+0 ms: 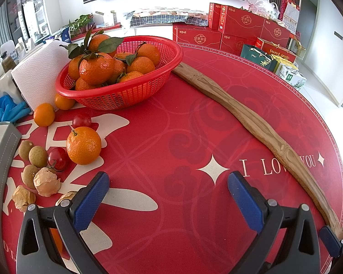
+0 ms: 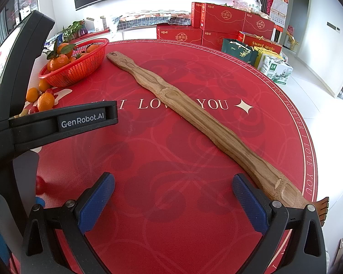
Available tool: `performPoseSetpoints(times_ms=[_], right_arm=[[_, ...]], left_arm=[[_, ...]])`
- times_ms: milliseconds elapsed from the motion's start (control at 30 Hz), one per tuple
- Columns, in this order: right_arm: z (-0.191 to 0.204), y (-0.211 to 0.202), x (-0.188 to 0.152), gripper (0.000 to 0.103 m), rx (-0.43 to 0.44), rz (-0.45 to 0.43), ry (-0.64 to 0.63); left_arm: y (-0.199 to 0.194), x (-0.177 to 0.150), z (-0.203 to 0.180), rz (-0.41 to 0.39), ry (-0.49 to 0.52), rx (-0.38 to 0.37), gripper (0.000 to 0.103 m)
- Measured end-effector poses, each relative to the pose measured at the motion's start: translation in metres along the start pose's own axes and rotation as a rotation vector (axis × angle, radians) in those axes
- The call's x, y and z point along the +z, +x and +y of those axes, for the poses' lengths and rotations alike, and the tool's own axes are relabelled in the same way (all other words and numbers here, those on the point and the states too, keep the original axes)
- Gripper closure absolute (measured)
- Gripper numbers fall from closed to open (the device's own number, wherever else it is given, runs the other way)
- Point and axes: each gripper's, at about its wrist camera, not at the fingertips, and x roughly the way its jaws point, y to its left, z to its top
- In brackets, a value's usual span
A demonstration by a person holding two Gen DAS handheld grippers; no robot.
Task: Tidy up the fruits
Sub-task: 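Move both grippers toward the loose fruits beside the white tray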
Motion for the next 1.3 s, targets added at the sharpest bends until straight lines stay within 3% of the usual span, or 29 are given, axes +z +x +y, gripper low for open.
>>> performPoseSetpoints(times_ms=[633, 700, 833, 933, 1033, 1100, 1300], right_arm=[[0.0, 0.0, 0.0, 0.0, 0.0, 0.0, 0.0], [0.0, 0.0, 0.0, 0.0, 0.0, 0.0, 0.0], [0.0, 0.0, 0.0, 0.0, 0.0, 0.0, 0.0], [0.0, 0.0, 0.0, 0.0, 0.0, 0.0, 0.001], [0.0, 0.0, 0.0, 0.0, 0.0, 0.0, 0.001], [0.0, 0.0, 0.0, 0.0, 0.0, 0.0, 0.0], [0.0, 0.0, 0.0, 0.0, 0.0, 0.0, 0.0]], left_arm=[[-0.008, 0.001, 0.005, -0.014, 0.004, 0.02, 0.0], [-0.027, -0.001, 0.014, -0.062, -0.029, 0.001, 0.0], [-0.081, -0.01, 0.055, -0.173, -0.065, -0.127, 0.0], [-0.106, -0.029, 0.106, -0.203, -0.091, -0.113, 0.0], [-0.107, -0.055, 0.134, -0.155, -0.097, -0.083, 0.0], [-0.101, -0.066, 0.137, -0.102, -0.098, -0.065, 0.0], [-0.078, -0.072, 0.129, -0.053, -0.088, -0.03, 0.0]])
